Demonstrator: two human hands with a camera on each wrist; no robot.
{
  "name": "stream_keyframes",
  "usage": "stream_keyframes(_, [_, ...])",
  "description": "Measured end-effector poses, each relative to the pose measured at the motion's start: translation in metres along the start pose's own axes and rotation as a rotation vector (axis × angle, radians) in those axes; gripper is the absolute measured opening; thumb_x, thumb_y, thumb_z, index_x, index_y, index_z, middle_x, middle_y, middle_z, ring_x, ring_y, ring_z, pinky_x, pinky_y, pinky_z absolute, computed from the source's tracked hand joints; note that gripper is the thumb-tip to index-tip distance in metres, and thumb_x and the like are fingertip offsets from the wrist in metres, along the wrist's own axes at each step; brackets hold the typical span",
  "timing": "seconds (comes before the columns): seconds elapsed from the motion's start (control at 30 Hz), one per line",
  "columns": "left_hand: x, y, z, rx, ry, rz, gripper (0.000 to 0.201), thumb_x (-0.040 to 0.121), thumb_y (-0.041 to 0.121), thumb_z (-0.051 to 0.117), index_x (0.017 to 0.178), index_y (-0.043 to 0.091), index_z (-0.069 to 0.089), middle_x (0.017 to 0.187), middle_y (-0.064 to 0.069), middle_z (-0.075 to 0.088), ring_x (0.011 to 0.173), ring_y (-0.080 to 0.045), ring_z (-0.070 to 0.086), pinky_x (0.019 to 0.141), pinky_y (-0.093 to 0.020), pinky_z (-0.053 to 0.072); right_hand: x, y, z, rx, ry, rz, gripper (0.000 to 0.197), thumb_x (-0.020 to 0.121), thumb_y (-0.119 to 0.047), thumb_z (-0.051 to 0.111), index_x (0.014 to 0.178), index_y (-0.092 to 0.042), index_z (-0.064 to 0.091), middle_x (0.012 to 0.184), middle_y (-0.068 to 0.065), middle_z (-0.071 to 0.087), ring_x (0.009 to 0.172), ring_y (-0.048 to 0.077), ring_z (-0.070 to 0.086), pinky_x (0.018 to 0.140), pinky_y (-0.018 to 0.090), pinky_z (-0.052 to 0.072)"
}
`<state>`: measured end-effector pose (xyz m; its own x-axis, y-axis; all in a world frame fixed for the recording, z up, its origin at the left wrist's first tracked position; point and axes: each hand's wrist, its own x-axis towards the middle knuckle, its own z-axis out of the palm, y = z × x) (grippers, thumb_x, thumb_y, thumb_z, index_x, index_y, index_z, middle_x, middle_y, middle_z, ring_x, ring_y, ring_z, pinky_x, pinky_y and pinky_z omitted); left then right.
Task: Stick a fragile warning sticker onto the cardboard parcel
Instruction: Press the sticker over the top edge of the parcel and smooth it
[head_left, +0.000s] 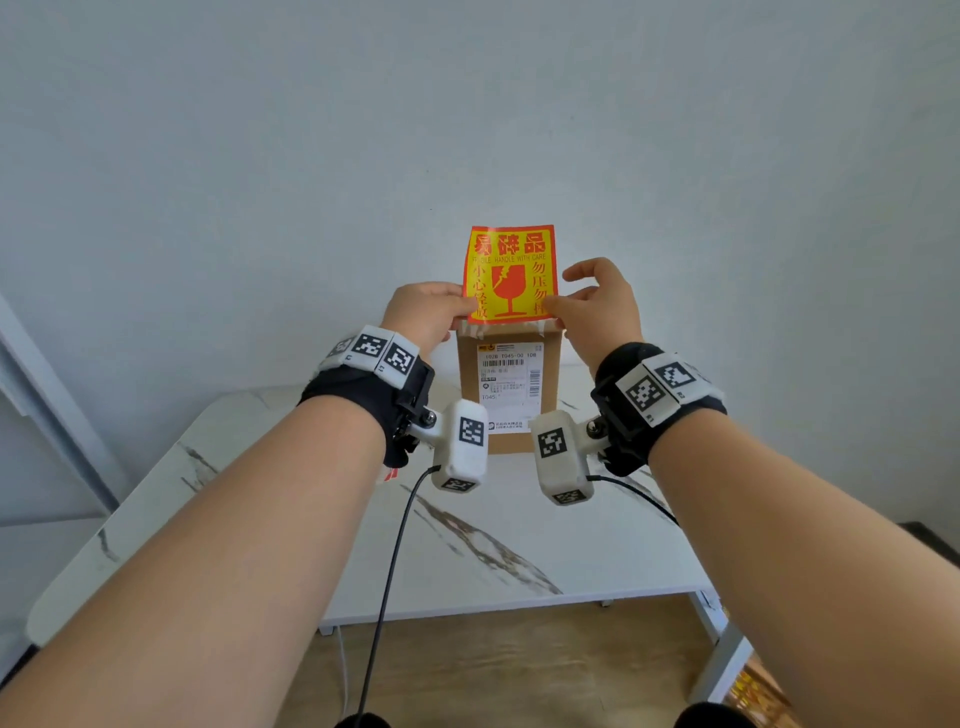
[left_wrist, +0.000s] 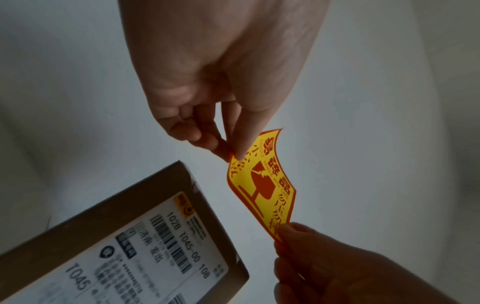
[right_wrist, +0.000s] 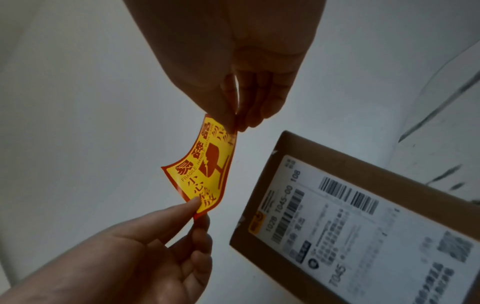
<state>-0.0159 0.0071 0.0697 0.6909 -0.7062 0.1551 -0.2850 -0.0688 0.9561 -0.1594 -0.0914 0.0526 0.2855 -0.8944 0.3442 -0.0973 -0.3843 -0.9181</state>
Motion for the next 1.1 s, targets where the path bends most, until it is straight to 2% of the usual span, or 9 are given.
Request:
stream_keyframes(0.07, [0.003,0.001,0.003,0.045,-0.01,0.007,0.037,0.086,0.012,0.066,0.123,0.009,0.067,0.078,0.003,0.064,0.059,-0.006,0.052,0.058,-0.019,0.043,0.004,0.001,0.0,-0.038,-0.005,-0.028,0.031,0.084,-0.009,0.064,0.109,-0.023,0.053,0.087,0.01,0.07,0.077,0.023,0.07,0.066,0.032,0.057])
stream_keyframes(0.13, [0.005,0.002,0.004,0.093,-0.046,0.001,0.059,0.087,0.011,0.066,0.142,0.02,0.049,0.097,-0.001,0.067,0.06,-0.005,0.054,0.056,-0.017,0.044,0.007,0.003,0.0,-0.077,-0.001,-0.041,0.032,0.085,-0.007,0.062,0.11,-0.026,0.054,0.083,0.008,0.069,0.076,0.022,0.071,0.061,0.028,0.055])
stream_keyframes(0.2, [0.008,0.002,0.003,0.105,-0.046,-0.03,0.074,0.086,0.012,0.068,0.151,0.018,0.033,0.111,-0.009,0.066,0.061,-0.005,0.056,0.059,-0.02,0.045,0.008,0.005,0.001,-0.099,-0.014,-0.053,0.033,0.085,-0.007,0.061,0.11,-0.028,0.057,0.082,0.009,0.07,0.074,0.021,0.071,0.059,0.026,0.052])
stream_keyframes(0.3, [0.014,0.001,0.002,0.101,0.035,-0.058,0.067,0.083,0.015,0.07,0.142,0.003,0.041,0.103,-0.013,0.066,0.071,-0.015,0.061,0.075,-0.03,0.051,0.009,0.006,0.005,-0.14,-0.035,-0.075,0.03,0.084,-0.006,0.058,0.105,-0.027,0.066,0.077,0.002,0.067,0.068,0.019,0.066,0.06,0.026,0.052])
stream_keyframes(0.4, [0.015,-0.005,0.006,0.157,0.083,-0.053,0.06,0.078,0.023,0.074,0.129,0.005,0.049,0.115,-0.015,0.067,0.104,-0.029,0.067,0.097,-0.04,0.052,0.012,0.007,0.011,-0.199,-0.053,-0.075,0.027,0.083,-0.006,0.055,0.093,-0.021,0.074,0.082,0.0,0.067,0.066,0.017,0.061,0.061,0.025,0.05])
stream_keyframes(0.53, [0.014,-0.009,0.011,0.201,0.105,-0.03,0.06,0.078,0.026,0.076,0.127,0.007,0.049,0.119,-0.013,0.065,0.101,-0.027,0.066,0.093,-0.039,0.053,0.015,0.009,0.011,-0.229,-0.064,-0.052,0.024,0.082,-0.006,0.055,0.09,-0.016,0.075,0.08,0.001,0.067,0.078,0.022,0.068,0.073,0.03,0.055])
stream_keyframes(0.7, [0.013,-0.009,0.014,0.304,0.141,-0.006,0.059,0.082,0.027,0.072,0.131,0.008,0.047,0.128,-0.01,0.058,0.113,-0.026,0.059,0.08,-0.027,0.041,0.016,0.012,0.011,-0.278,-0.072,-0.078,0.024,0.083,-0.006,0.055,0.092,-0.014,0.076,0.082,0.003,0.068,0.079,0.022,0.067,0.071,0.029,0.054])
stream_keyframes(0.83, [0.011,-0.008,0.018,0.321,0.154,0.001,0.06,0.082,0.028,0.072,0.131,0.008,0.046,0.131,-0.009,0.056,0.117,-0.025,0.056,0.08,-0.026,0.038,0.015,0.014,0.012,-0.341,-0.077,-0.102,0.021,0.085,-0.01,0.057,0.095,-0.014,0.075,0.094,0.006,0.074,0.083,0.021,0.066,0.074,0.03,0.054])
stream_keyframes(1.1, [0.012,-0.012,0.02,0.347,0.169,0.003,0.058,0.083,0.027,0.072,0.132,0.008,0.047,0.131,-0.009,0.057,0.118,-0.025,0.057,0.079,-0.025,0.038,0.016,0.012,0.013,-0.416,-0.106,-0.121,0.023,0.086,-0.009,0.057,0.099,-0.014,0.075,0.1,0.006,0.074,0.091,0.024,0.068,0.081,0.036,0.057])
